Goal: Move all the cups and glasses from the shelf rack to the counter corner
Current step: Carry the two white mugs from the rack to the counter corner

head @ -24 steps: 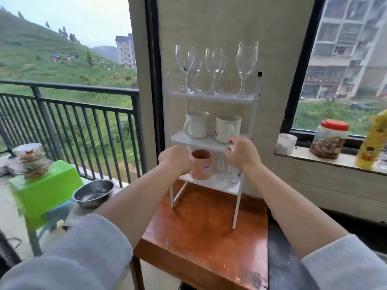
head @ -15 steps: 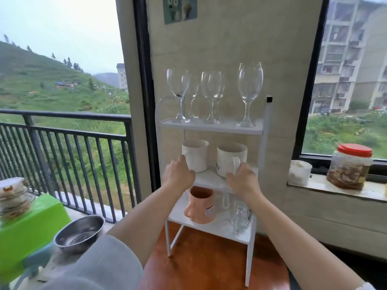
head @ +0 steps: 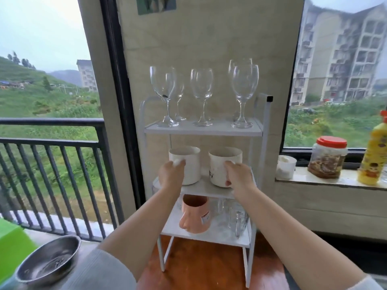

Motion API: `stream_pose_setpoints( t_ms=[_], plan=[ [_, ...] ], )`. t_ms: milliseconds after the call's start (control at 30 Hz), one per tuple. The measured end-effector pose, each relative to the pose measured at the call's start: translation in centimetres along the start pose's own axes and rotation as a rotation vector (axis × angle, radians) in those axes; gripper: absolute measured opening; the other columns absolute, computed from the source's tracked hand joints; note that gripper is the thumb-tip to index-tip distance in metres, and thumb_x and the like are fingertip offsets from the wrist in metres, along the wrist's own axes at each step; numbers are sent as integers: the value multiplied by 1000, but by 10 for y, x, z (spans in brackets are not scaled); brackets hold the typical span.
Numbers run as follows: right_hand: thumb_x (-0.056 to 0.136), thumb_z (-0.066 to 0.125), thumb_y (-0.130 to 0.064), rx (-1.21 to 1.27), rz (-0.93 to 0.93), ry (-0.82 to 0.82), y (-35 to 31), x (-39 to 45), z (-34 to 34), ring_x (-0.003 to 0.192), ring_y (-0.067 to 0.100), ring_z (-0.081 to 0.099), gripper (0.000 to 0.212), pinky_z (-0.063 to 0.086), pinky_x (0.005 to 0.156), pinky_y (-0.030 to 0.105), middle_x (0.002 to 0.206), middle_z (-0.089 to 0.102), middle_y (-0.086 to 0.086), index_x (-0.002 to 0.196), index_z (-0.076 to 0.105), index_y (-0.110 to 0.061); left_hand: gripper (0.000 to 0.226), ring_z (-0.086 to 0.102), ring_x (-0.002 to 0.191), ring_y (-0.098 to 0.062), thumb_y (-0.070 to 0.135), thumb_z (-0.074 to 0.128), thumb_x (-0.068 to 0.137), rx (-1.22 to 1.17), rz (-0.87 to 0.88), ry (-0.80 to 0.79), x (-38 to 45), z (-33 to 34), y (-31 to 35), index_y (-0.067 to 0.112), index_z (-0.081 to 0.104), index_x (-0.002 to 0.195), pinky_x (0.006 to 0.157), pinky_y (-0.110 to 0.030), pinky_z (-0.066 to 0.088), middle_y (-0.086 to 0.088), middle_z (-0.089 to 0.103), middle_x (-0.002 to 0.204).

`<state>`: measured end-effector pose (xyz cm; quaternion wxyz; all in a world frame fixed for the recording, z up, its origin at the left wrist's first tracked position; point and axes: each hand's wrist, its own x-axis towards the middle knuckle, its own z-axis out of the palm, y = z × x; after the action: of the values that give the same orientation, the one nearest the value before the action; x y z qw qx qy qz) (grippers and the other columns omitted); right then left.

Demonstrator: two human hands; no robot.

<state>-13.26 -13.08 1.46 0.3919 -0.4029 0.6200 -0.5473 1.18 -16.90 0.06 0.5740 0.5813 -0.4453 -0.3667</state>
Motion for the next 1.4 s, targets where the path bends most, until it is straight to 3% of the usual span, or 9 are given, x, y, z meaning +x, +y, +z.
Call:
stream_pose_setpoints(
  t_ms=[167,400,500,600,800,1000,1200,1300,1400],
  plan=[
    [90,46,-21,140,-17,68,-4,-34,-9,35,11,34,41,28,42,24,40,36,-2,51,35,-16,31,44,55,-12,19,58,86,-227,26,61,-42,-24,6,17,50,56,51,-23,39,1,49,59],
    [92,45,-21,413,-83,119,-8,-126,-77,21,3,22,39,26,38,20,23,28,-10,54,38,-17,25,45,57,-15,17,56,85,-288,99,-90,-116,-42,5,12,53,61,34,-15,40,1,47,59],
    [93,43,-22,359,-125,197,-7,-170,-116,20,4,22,41,30,44,24,21,28,-8,53,38,-16,39,46,60,-22,23,58,83,-291,104,-226,-148,-27,8,21,48,46,52,-24,49,6,47,47],
    [93,42,-20,331,-125,338,3,-218,-171,21,5,21,41,28,46,25,21,27,-9,53,38,-16,39,41,62,-23,25,59,82,-252,171,-358,-199,9,11,20,45,46,60,-28,37,3,43,46],
    [93,44,-19,367,-144,625,32,-319,-311,21,3,21,42,19,46,26,21,27,-10,52,36,-15,42,35,50,-14,19,59,84,-347,149,-686,-365,107,31,21,38,48,39,-16,31,0,37,50],
    [94,42,-19,335,-137,913,63,-439,-466,18,2,20,42,21,41,24,18,26,-10,53,35,-15,40,34,53,-13,16,57,84,-432,44,-962,-563,201,43,16,38,48,49,-27,30,0,38,54],
    [94,43,-20,311,-99,1211,92,-565,-599,19,4,17,40,19,47,26,19,23,-8,55,35,-14,29,42,56,-7,17,56,85,-446,-4,-1212,-756,262,51,15,50,57,39,-7,36,4,48,60],
    [93,43,-19,321,-76,1376,108,-616,-656,19,3,17,40,21,47,26,18,24,-8,54,35,-15,26,47,61,-9,20,56,85,-416,-75,-1379,-842,286,57,20,52,60,52,-23,42,3,52,65],
    [92,46,-20,360,-94,1492,124,-655,-706,19,3,18,39,21,47,26,19,26,-10,55,35,-15,30,44,59,-8,19,55,85,-395,-78,-1456,-916,311,61,20,47,56,46,-16,39,3,48,63]
  ],
)
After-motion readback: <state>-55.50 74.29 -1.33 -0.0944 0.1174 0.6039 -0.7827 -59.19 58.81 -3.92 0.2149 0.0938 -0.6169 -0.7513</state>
